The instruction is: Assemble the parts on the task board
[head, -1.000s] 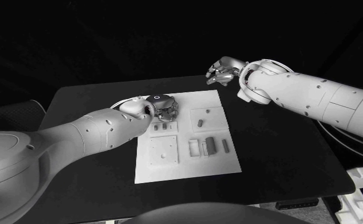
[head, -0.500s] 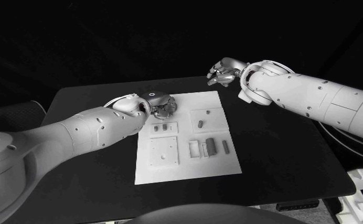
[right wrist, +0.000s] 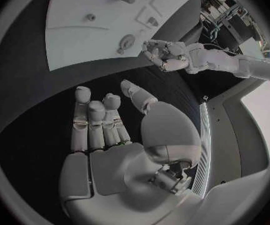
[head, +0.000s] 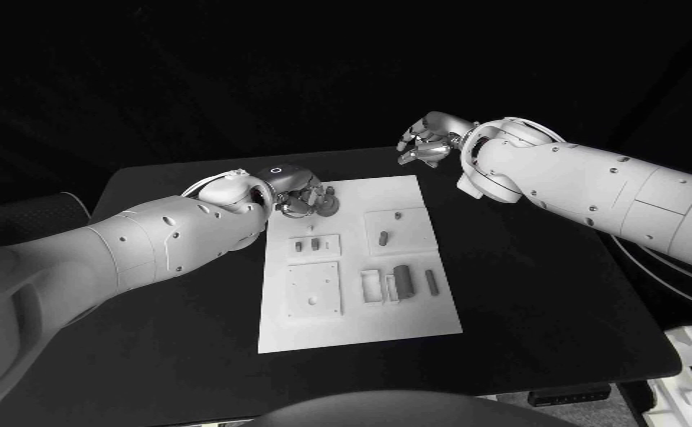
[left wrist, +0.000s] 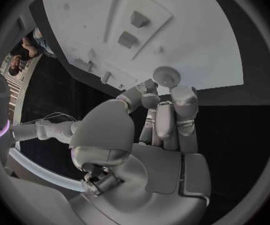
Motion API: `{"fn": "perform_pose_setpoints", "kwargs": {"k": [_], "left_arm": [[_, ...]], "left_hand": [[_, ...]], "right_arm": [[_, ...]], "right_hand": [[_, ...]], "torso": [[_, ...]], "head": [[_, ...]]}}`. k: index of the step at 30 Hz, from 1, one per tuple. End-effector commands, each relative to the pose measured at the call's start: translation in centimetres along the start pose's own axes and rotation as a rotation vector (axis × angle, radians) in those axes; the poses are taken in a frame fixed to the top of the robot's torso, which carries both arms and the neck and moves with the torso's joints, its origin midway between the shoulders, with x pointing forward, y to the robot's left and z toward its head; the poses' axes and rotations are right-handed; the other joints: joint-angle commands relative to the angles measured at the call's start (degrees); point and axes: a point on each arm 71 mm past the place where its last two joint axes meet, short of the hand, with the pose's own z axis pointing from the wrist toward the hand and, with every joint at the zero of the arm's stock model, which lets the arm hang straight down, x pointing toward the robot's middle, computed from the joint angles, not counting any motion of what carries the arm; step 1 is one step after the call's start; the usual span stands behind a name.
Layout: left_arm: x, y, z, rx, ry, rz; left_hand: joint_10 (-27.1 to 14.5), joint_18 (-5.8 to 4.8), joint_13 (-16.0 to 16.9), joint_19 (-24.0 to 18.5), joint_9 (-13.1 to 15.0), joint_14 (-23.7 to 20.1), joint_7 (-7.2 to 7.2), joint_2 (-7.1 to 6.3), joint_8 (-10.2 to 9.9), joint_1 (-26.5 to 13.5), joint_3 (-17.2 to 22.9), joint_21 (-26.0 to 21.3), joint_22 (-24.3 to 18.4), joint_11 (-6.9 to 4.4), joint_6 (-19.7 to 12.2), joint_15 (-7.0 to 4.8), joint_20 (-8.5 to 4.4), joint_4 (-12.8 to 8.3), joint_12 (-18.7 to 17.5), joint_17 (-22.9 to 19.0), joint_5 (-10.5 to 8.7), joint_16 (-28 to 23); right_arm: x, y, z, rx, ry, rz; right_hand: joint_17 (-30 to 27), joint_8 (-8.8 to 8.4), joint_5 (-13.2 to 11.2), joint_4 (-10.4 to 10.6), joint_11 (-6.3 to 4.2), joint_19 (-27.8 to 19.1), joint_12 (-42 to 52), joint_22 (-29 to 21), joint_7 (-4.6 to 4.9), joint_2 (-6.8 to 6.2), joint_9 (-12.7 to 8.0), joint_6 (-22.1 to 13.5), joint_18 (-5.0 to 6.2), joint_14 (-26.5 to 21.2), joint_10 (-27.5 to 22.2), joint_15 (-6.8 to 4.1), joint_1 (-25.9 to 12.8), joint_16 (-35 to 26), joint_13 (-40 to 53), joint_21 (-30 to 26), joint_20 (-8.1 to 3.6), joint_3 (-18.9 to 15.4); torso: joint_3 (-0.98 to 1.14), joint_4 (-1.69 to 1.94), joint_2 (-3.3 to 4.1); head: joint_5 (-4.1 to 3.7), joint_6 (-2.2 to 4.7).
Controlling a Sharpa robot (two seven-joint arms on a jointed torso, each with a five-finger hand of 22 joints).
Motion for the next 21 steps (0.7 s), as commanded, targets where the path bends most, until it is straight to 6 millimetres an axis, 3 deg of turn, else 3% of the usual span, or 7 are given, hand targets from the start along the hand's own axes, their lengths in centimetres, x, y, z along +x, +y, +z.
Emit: {"fn": "perform_pose_setpoints", "kwargs": {"k": [1, 21], "left_arm": [[0.05, 0.07, -0.16, -0.006, 0.009, -0.017], [0.59, 0.75, -0.76, -0.020, 0.035, -0.028]], "left_hand": [[-0.22, 4.88, 0.08, 0.26, 0.11, 0.42, 0.94, 0.30, 0.31, -0.34, 0.31, 0.25, 0.82, 0.11, 10.56, 0.01, -0.11, 0.03, -0.34, -0.02, 0.20, 0.14], [-0.18, 4.85, 0.10, 0.28, 0.36, 0.45, 0.95, 0.30, 0.25, -0.41, 0.36, 0.24, 0.81, 0.12, 10.51, 0.01, -0.13, 0.09, -0.36, -0.02, 0.19, 0.14]], "right_arm": [[-0.01, 0.04, -0.04, -0.008, 0.003, -0.002], [-0.01, 0.03, -0.07, -0.008, 0.004, -0.001]], "right_hand": [[-0.09, 0.27, 0.12, 0.11, -0.03, 0.23, 0.27, 0.72, 0.46, -0.01, -0.07, -0.12, 0.63, 0.02, -0.23, -0.57, -0.33, 0.39, -0.08, -0.23, -0.28, 0.19], [-0.09, 0.27, 0.12, 0.11, -0.03, 0.24, 0.27, 0.72, 0.46, 0.00, -0.07, -0.12, 0.63, 0.03, -0.22, -0.57, -0.36, 0.39, -0.09, -0.24, -0.29, 0.22]], "torso": [[-0.07, -0.03, 0.06], [0.03, -0.09, 0.08]], "head": [[0.01, -0.04], [0.26, -0.11]]}}
